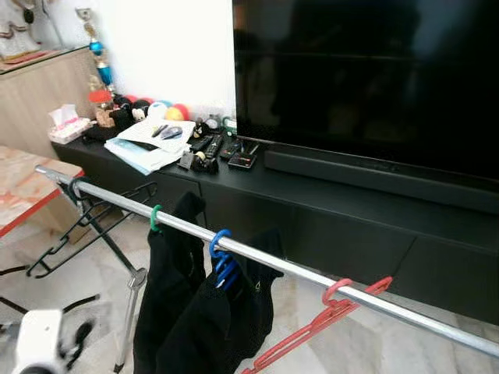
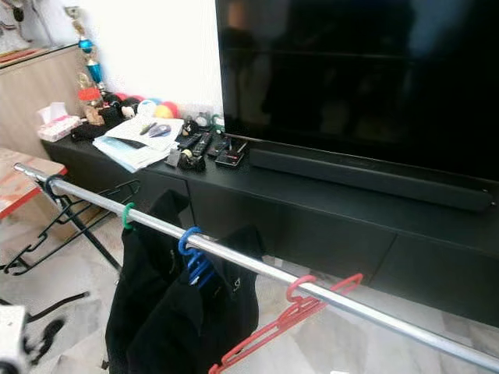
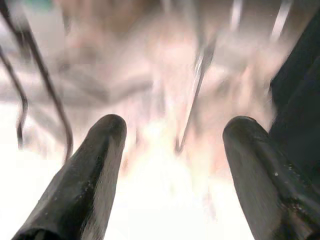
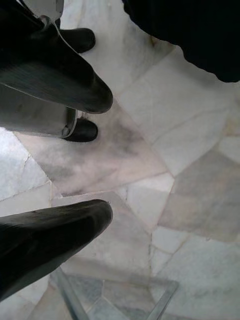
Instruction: Hang hanger
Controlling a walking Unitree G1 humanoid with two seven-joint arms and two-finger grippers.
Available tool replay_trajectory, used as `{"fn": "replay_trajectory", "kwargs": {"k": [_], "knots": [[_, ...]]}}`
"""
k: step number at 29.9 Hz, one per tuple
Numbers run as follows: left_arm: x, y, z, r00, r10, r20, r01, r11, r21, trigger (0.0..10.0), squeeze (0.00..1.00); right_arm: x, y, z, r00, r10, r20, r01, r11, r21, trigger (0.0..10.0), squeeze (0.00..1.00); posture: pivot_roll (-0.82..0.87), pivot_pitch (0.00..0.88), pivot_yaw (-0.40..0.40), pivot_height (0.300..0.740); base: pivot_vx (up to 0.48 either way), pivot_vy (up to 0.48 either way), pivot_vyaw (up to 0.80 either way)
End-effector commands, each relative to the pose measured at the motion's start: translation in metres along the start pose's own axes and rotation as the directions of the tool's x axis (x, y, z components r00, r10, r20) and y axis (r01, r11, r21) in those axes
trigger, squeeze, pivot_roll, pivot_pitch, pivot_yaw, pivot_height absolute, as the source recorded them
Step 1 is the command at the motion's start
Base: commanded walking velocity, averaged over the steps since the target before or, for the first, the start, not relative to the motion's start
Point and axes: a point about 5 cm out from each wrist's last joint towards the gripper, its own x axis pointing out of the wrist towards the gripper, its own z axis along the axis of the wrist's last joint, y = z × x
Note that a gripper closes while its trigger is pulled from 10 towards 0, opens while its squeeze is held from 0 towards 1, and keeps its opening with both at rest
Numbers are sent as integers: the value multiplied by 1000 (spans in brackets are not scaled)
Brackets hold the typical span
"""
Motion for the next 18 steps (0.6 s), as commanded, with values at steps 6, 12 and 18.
{"fn": "replay_trajectory", "kwargs": {"k": [6,12,18], "knots": [[6,-69,-67,914,-229,-335,278,955,104,10000,0,0,3,-1,1000,2,-9,-1,1000,21,10000,0,77,0,43,740,0,0,0],[3,-94,-81,880,-226,-418,331,923,197,10000,0,0,4,-1,1000,5,-14,-5,1000,31,10000,0,54,0,44,740,0,0,0],[1,-104,-89,863,-220,-455,352,907,229,10000,0,0,5,-1,1000,6,-14,-6,1000,18,10000,0,57,0,50,740,0,0,0]]}}
